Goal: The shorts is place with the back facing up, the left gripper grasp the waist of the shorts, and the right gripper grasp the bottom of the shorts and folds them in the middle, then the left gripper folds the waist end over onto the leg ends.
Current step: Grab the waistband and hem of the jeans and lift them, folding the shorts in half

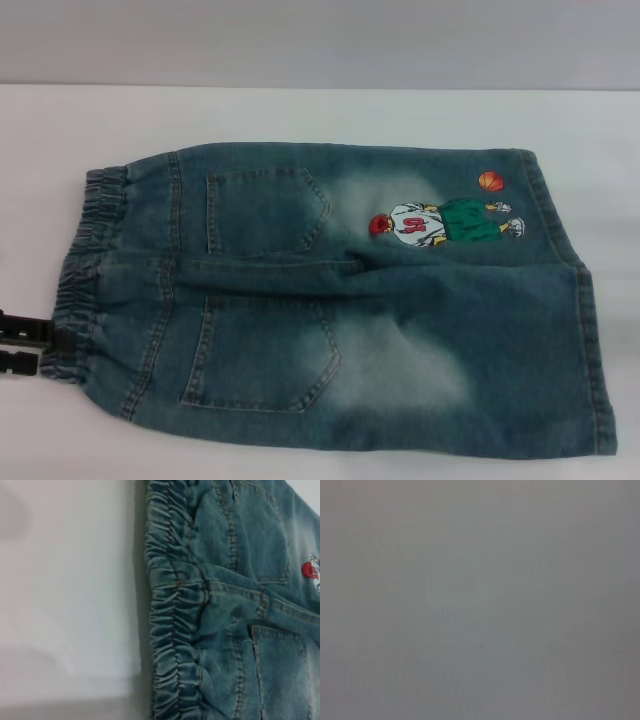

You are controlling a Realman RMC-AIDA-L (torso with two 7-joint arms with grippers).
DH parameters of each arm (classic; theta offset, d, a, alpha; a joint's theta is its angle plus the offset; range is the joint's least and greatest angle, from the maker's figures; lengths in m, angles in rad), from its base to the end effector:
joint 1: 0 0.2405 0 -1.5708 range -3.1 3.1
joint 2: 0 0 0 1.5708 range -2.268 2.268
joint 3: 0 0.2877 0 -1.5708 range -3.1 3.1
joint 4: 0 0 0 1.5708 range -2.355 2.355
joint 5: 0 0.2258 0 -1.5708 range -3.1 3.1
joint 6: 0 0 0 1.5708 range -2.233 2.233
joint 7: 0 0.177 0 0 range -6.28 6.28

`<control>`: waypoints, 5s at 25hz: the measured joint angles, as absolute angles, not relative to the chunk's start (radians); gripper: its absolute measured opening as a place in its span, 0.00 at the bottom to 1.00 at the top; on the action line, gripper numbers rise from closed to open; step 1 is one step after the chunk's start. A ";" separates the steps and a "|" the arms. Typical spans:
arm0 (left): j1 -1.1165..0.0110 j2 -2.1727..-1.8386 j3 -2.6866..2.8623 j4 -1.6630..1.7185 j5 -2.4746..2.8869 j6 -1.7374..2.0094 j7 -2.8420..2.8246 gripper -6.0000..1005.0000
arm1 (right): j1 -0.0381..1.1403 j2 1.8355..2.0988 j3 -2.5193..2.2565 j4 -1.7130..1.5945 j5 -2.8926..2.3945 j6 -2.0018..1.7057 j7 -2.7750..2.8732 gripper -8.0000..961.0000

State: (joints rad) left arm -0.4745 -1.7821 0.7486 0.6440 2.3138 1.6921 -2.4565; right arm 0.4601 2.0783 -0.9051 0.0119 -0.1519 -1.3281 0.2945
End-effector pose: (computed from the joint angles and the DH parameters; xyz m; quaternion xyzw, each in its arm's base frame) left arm -0.3899 0.3280 0.0646 -0.7185 -0.6910 -0.0407 0.0678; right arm 0.4076 0.3662 0.0414 -0.5250 0.2791 0.3551 0.7214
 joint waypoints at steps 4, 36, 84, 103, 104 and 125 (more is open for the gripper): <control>-0.474 -1.783 0.754 0.641 2.314 1.676 -2.461 0.84 | 0.460 2.078 -0.907 0.011 -0.152 -1.328 0.294 0.69; -0.502 -1.797 0.755 0.645 2.393 1.635 -2.473 0.83 | 0.462 2.078 -0.905 0.008 -0.152 -1.327 0.294 0.69; -0.538 -1.813 0.747 0.638 2.439 1.632 -2.476 0.83 | 0.463 2.078 -0.900 0.006 -0.152 -1.328 0.294 0.69; -0.565 -1.832 0.745 0.641 2.434 1.639 -2.468 0.83 | 0.460 2.078 -0.900 0.006 -0.146 -1.328 0.294 0.69; -0.565 -1.832 0.745 0.641 2.434 1.639 -2.468 0.83 | 0.459 2.078 -0.900 0.006 -0.146 -1.328 0.294 0.69; -0.558 -1.846 0.730 0.677 2.441 1.610 -2.439 0.16 | 0.454 2.074 -0.876 0.005 -0.145 -1.327 0.294 0.69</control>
State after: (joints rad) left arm -0.5582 -1.8457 0.7303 0.6768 2.4405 1.6096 -2.4389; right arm 0.4541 2.0741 -0.8764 0.0045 -0.1449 -1.3273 0.2945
